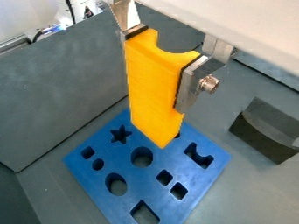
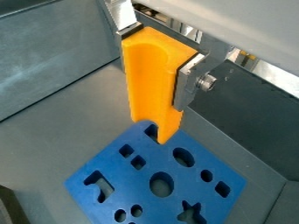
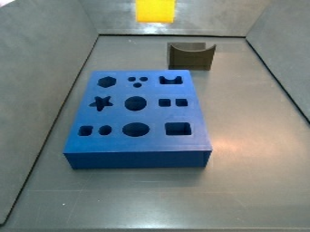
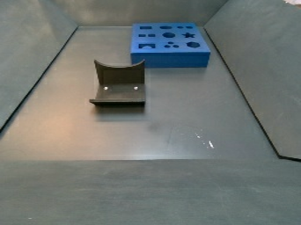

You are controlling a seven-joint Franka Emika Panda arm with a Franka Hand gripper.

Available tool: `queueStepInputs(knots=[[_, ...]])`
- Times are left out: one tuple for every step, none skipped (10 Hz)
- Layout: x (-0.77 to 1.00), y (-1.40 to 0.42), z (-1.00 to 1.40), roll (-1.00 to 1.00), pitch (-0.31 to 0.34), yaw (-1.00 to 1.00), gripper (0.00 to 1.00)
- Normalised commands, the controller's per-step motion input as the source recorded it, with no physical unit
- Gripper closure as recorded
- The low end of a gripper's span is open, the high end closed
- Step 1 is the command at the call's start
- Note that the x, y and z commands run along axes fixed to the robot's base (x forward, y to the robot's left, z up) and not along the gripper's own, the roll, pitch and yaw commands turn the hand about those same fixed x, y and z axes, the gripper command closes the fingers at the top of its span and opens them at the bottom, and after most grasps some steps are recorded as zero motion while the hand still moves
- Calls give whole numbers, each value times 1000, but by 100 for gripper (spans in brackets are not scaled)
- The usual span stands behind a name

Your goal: Insert the arch object.

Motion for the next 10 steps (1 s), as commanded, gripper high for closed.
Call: queueStepInputs(knots=[[23, 134, -277, -39, -101, 0, 100], [146, 223, -729, 114, -160, 0, 100], [160, 191, -763, 79, -167, 0, 100], [189, 157, -760, 50, -174, 0, 100], [194, 154, -754, 43, -180, 0, 100], [214, 166, -729, 80, -177, 0, 100], [140, 329, -711, 84, -183, 37, 100], [23, 449, -663, 104, -210, 174, 100], [0, 391, -683, 150, -176, 91, 100], [0, 269, -671, 197, -100, 0, 100]])
